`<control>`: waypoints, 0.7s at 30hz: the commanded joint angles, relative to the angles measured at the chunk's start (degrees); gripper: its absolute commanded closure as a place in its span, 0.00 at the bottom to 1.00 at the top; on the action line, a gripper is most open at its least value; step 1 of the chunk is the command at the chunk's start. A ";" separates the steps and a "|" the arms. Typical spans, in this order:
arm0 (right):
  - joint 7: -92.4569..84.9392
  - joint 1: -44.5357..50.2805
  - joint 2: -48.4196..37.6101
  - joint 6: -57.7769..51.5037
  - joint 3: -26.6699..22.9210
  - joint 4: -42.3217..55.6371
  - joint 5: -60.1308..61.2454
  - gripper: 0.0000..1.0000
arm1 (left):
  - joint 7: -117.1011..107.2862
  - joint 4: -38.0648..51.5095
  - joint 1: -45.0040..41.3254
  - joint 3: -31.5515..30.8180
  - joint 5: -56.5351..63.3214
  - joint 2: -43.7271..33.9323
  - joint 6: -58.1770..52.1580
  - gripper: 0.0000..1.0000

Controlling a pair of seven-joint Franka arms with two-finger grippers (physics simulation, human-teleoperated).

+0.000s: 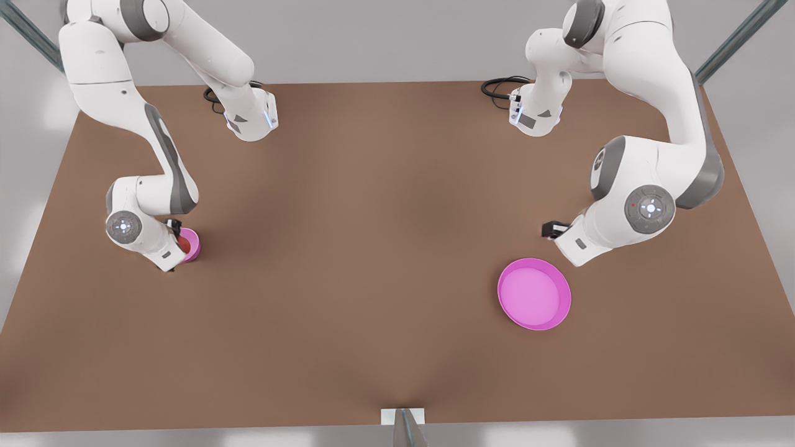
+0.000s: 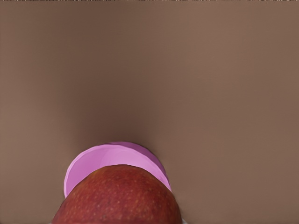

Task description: Use the left arm to pick up the apple from the plate, transfer it to the gripper of the right arm, and then use the right arm to place it into the bowl

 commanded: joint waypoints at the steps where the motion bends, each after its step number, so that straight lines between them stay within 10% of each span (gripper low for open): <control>1: 11.62 -0.91 -0.65 9.28 0.02 -2.11 -0.20 0.51 | -1.17 0.03 0.03 0.00 -0.03 -0.08 -0.29 0.00; 15: 11.35 -6.10 0.58 12.10 0.02 -7.21 -0.11 0.51 | -1.52 -0.06 -0.06 0.00 0.06 -0.08 -0.29 0.00; 17: 11.35 -6.10 0.58 12.10 0.02 -7.39 -0.03 0.00 | -1.61 -0.06 -0.15 0.00 0.06 -0.08 -0.29 0.00; 21: 11.27 -6.01 0.58 12.10 0.02 -7.39 -0.12 0.00 | -1.61 -0.06 -0.24 -0.09 0.06 -0.08 -0.29 0.00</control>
